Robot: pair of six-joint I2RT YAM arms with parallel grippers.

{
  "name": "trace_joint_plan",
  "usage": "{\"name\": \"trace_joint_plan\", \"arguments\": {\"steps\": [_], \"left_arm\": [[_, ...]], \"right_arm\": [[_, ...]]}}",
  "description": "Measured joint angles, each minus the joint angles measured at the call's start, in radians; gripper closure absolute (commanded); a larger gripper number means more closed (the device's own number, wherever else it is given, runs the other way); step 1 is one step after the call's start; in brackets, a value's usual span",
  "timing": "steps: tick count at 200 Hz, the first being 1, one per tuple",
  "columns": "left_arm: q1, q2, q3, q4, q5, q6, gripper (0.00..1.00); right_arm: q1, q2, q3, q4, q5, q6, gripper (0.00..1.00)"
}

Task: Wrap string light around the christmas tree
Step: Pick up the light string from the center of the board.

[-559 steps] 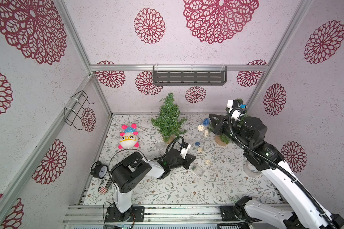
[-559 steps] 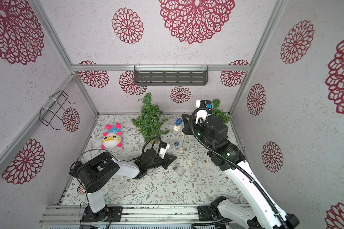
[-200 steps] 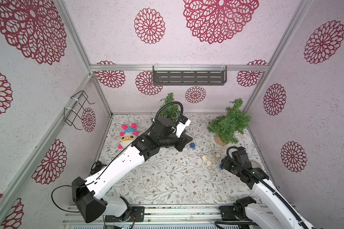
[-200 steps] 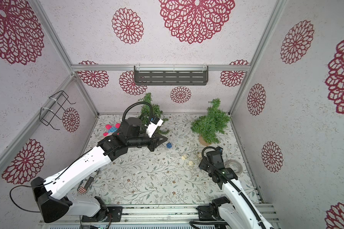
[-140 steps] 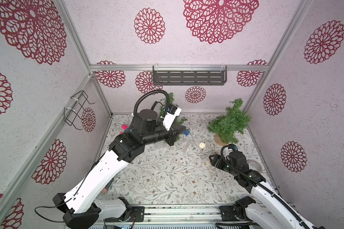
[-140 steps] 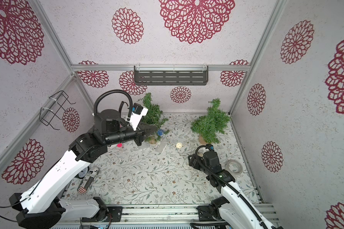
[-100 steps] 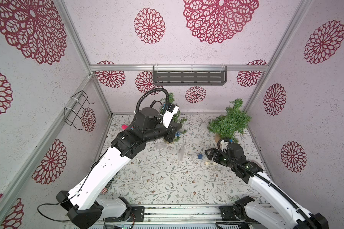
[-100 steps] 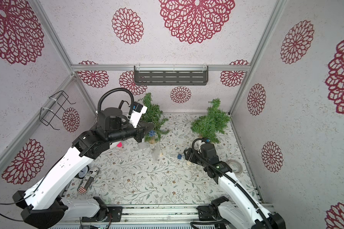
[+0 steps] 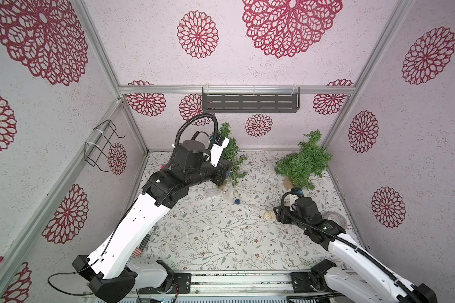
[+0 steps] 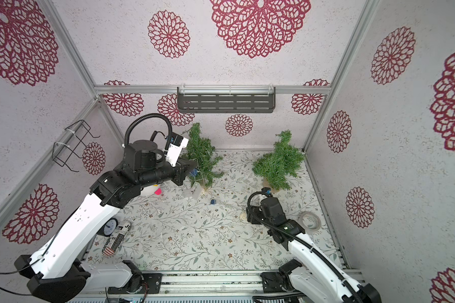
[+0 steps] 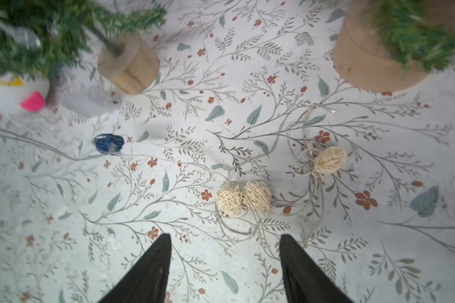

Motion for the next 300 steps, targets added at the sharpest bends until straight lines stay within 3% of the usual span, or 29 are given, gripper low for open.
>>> {"name": "trace_joint_plan", "arguments": {"steps": [43, 86, 123, 160, 177, 191, 201, 216, 265, 300], "left_arm": [[0.000, -0.022, 0.047, -0.018, 0.010, 0.008, 1.00], [0.000, -0.023, 0.064, -0.049, 0.012, 0.020, 1.00], [0.000, -0.023, 0.068, -0.063, 0.011, 0.027, 1.00], [0.000, -0.023, 0.083, -0.074, 0.008, 0.034, 1.00], [0.000, -0.025, 0.084, -0.077, 0.002, 0.034, 1.00], [0.000, -0.029, 0.084, -0.085, -0.007, 0.038, 1.00], [0.000, -0.034, 0.084, -0.095, -0.014, 0.042, 1.00], [0.000, -0.047, 0.080, -0.105, -0.029, 0.045, 1.00], [-0.044, -0.106, -0.015, -0.014, 0.000, 0.018, 1.00], [-0.111, -0.013, -0.027, 0.091, 0.057, 0.005, 1.00]], "right_arm": [[0.129, 0.165, 0.002, 0.153, 0.114, -0.245, 0.27], [0.167, 0.323, 0.008, 0.343, 0.053, -0.476, 0.26], [0.169, 0.372, -0.003, 0.492, 0.002, -0.559, 0.28], [0.169, 0.552, 0.015, 0.613, -0.011, -0.594, 0.32], [0.169, 0.619, 0.016, 0.661, 0.002, -0.607, 0.47], [0.169, 0.652, 0.016, 0.694, 0.013, -0.613, 0.77], [0.171, 0.655, 0.016, 0.703, 0.025, -0.612, 0.91], [0.173, 0.621, 0.015, 0.710, 0.048, -0.595, 1.00], [0.153, 0.191, 0.040, 0.503, 0.159, -0.499, 1.00], [0.006, -0.070, 0.154, 0.225, 0.249, -0.365, 1.00]]}}
